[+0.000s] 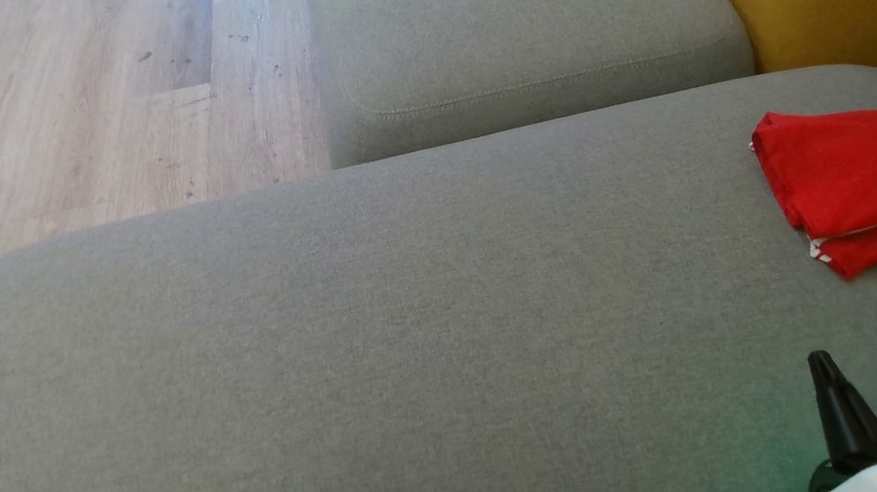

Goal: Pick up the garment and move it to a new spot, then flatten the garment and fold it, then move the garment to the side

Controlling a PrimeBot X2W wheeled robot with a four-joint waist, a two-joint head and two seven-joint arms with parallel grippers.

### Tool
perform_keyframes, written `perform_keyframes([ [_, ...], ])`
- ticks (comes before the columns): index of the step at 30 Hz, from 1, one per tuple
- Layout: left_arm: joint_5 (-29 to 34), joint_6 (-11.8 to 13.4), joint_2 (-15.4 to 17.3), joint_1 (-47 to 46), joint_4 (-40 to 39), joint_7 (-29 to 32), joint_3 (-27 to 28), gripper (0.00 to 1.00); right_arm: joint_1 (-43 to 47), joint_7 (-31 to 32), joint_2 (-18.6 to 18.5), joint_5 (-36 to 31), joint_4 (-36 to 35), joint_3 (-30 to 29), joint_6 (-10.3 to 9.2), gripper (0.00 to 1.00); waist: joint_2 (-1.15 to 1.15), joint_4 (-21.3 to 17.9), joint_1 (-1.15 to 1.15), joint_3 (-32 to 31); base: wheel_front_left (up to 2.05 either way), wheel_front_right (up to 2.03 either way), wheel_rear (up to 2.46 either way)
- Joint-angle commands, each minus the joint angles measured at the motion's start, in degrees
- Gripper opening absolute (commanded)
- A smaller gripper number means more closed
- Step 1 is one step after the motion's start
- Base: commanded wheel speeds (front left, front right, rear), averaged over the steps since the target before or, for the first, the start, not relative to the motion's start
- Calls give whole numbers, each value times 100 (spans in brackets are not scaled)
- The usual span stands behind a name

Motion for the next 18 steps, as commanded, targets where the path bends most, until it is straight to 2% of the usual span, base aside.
perform_keyframes([
  [1,-152,-55,71,-340,-132,24,148,0,-316,31,-42,154,-145,-56,11,0,0,0,0,8,0,0,0],
  [18,-1371,-272,105,-655,-35,279,405,0,-589,308,38,1278,-84,-215,17,0,0,-4,0,132,0,0,0],
])
